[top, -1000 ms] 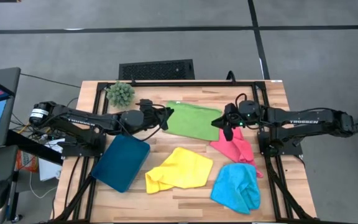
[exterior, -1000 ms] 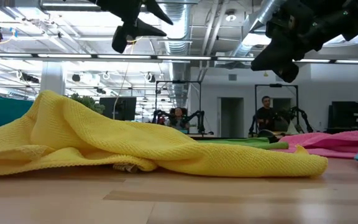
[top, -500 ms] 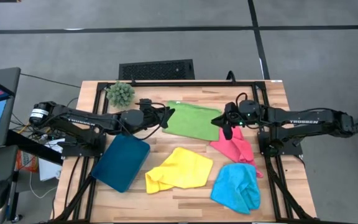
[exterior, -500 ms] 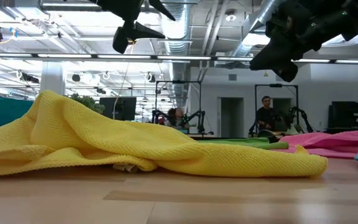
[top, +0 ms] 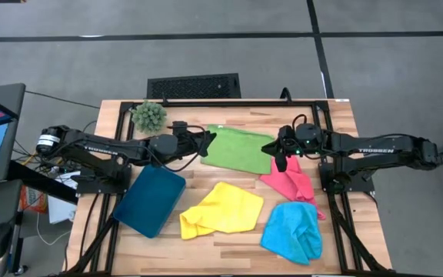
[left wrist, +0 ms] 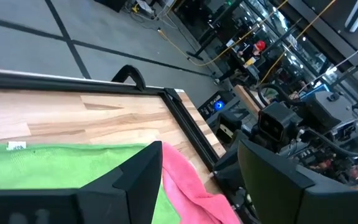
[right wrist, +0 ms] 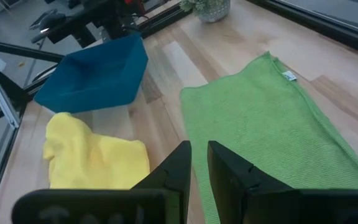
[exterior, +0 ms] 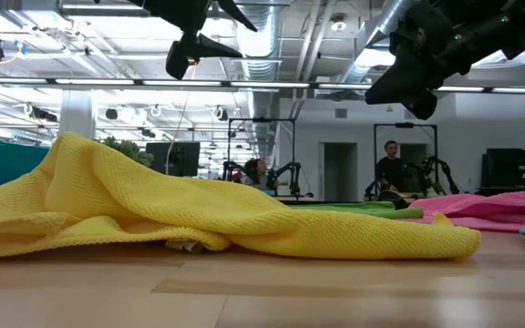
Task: Fold microfiber towels
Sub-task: Fold the green microfiber towel
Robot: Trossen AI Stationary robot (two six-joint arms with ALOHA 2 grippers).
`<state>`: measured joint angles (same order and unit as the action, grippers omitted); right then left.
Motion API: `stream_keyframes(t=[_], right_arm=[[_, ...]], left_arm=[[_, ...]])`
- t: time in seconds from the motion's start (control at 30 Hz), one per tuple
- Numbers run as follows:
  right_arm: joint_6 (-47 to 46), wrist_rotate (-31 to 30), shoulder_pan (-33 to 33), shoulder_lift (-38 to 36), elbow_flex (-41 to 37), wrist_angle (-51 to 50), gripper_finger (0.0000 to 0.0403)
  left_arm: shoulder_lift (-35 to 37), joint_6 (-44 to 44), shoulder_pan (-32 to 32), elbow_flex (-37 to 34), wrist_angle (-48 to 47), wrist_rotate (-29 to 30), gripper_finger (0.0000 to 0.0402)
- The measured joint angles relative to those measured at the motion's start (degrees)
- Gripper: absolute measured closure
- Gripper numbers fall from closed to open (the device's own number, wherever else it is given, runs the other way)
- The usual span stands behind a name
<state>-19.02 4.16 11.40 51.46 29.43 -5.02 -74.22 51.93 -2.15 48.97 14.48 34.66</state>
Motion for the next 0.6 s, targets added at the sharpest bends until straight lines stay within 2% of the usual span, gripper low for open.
stream_keyframes(t=[0.33,0.6], right_arm=[[0.1,0.0,-0.2,1.8,0.0,-0.3,0.0324],[-0.9,1.7,-1.0,5.9,0.0,2.5,0.0324]], left_arm=[[-4.7,2.1,0.2,0.0,0.0,-6.9,0.0198],[-5.3,1.5,5.9,0.0,-0.2,-25.4,0.0198]])
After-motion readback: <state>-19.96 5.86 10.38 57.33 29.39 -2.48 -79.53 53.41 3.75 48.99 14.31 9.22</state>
